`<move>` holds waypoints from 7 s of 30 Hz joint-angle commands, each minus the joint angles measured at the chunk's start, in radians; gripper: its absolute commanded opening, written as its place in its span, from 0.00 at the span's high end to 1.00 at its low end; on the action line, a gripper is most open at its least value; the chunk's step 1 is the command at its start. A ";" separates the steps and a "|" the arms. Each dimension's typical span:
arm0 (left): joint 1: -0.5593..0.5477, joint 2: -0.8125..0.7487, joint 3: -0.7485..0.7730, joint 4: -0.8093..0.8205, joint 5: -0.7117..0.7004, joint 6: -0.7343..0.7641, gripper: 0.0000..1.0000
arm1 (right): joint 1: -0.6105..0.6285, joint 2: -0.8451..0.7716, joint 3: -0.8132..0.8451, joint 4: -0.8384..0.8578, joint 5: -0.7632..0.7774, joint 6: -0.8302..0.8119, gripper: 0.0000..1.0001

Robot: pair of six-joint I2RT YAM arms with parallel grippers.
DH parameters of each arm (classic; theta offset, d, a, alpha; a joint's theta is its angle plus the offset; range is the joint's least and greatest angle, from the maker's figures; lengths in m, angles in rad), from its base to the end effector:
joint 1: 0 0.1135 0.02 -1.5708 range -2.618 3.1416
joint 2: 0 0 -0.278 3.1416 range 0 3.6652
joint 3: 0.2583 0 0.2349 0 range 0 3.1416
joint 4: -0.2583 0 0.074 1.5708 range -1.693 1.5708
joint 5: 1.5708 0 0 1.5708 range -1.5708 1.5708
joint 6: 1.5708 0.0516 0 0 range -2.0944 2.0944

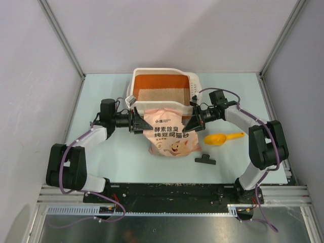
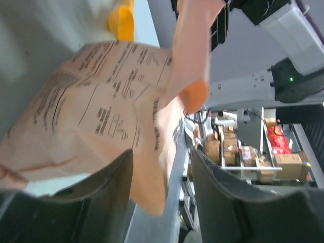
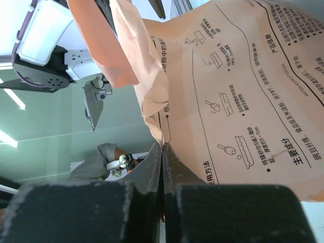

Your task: Fill the litter box with clean litter

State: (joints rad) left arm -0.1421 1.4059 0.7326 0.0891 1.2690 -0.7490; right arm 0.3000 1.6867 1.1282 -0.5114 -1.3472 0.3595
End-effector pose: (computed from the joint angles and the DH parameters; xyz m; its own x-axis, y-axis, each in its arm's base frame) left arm 0.2542 -0.0861 0.2437 -0.9654 -0.0663 -0.2523 0.2365 0.1861 -0.9537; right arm 0.2885 0.1419 0.2452 -0.9648 -0.2168 -0.1486 -0.1853 0.1600 0.9696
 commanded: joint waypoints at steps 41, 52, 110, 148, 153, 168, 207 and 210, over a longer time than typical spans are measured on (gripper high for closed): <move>0.076 -0.096 0.257 -0.340 -0.076 0.400 0.59 | -0.022 0.061 -0.007 -0.102 -0.279 0.381 1.00; -0.382 -0.317 0.332 -0.575 -0.477 1.543 0.29 | -0.029 0.031 -0.005 -0.108 -0.262 0.368 1.00; -0.433 0.146 0.559 -0.830 -0.450 1.441 0.92 | 0.089 -0.453 0.103 -0.247 0.566 -1.246 0.48; -0.350 0.170 0.568 -0.836 -0.361 1.418 0.85 | 0.202 -0.246 0.008 -0.105 0.658 -1.277 0.79; -0.350 0.120 0.496 -0.836 -0.413 1.551 0.58 | 0.179 -0.259 0.024 -0.130 0.597 -1.228 0.94; -0.269 0.050 0.472 -0.977 -0.485 1.708 1.00 | -0.001 -0.179 0.104 -0.283 0.343 -1.007 1.00; -0.447 0.360 0.715 -0.778 -0.358 1.410 1.00 | 0.030 -0.271 0.108 -0.185 0.431 -1.163 0.44; -0.448 0.367 0.726 -0.778 -0.359 1.390 1.00 | 0.077 -0.237 0.107 -0.151 0.447 -1.176 0.43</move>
State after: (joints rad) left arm -0.5934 1.7863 1.4288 -0.6895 0.9218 0.6868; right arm 0.3229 1.4338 1.2076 -0.7231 -0.9257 -0.7532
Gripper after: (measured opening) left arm 0.008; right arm 0.567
